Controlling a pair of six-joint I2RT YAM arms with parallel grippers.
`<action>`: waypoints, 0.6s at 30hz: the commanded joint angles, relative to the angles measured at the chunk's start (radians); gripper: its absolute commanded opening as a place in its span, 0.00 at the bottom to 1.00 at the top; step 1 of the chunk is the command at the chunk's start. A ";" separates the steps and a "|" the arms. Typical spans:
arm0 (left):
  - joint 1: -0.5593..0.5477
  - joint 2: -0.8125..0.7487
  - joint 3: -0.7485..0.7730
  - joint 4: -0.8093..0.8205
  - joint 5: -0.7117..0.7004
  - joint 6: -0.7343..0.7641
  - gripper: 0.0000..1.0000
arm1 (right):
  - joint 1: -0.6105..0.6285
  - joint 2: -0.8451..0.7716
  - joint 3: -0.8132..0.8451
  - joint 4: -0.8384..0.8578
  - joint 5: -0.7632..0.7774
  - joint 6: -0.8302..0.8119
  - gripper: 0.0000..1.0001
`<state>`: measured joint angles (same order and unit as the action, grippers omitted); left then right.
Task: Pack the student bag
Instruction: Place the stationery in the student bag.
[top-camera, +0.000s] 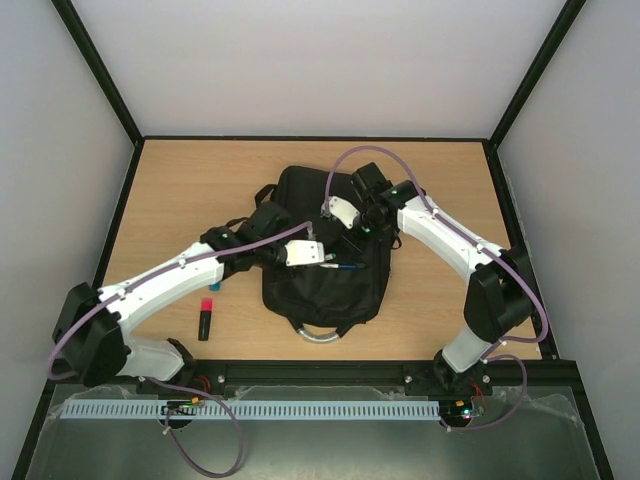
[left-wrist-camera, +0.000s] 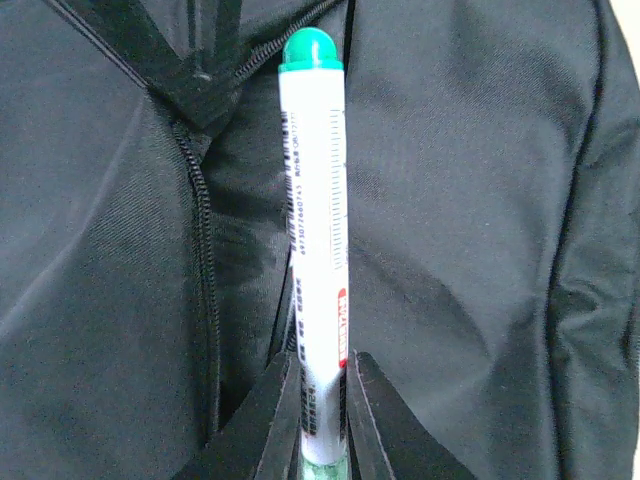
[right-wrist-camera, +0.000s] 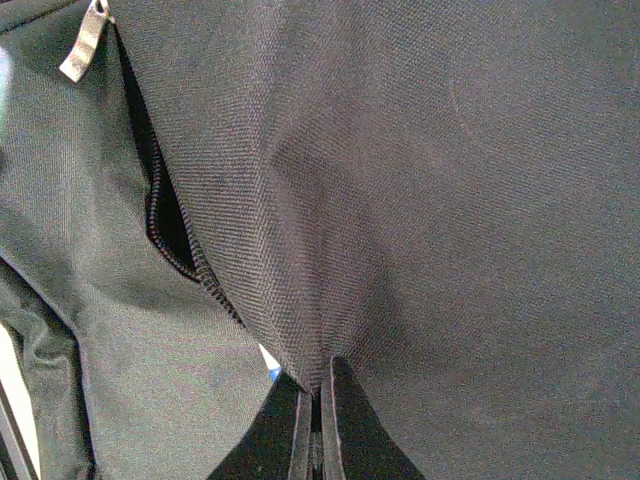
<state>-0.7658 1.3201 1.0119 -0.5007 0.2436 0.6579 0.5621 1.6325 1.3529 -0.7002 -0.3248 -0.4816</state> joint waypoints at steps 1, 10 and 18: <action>-0.012 0.092 0.050 0.008 0.023 0.086 0.02 | 0.007 -0.046 0.010 -0.065 -0.061 0.019 0.01; -0.043 0.171 0.051 0.081 -0.040 0.143 0.02 | 0.007 -0.046 0.010 -0.058 -0.056 0.021 0.01; -0.072 0.237 0.070 0.097 -0.091 0.182 0.02 | 0.007 -0.054 -0.002 -0.050 -0.056 0.021 0.01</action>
<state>-0.8253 1.5337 1.0523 -0.4244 0.1776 0.8024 0.5621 1.6318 1.3529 -0.7006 -0.3256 -0.4774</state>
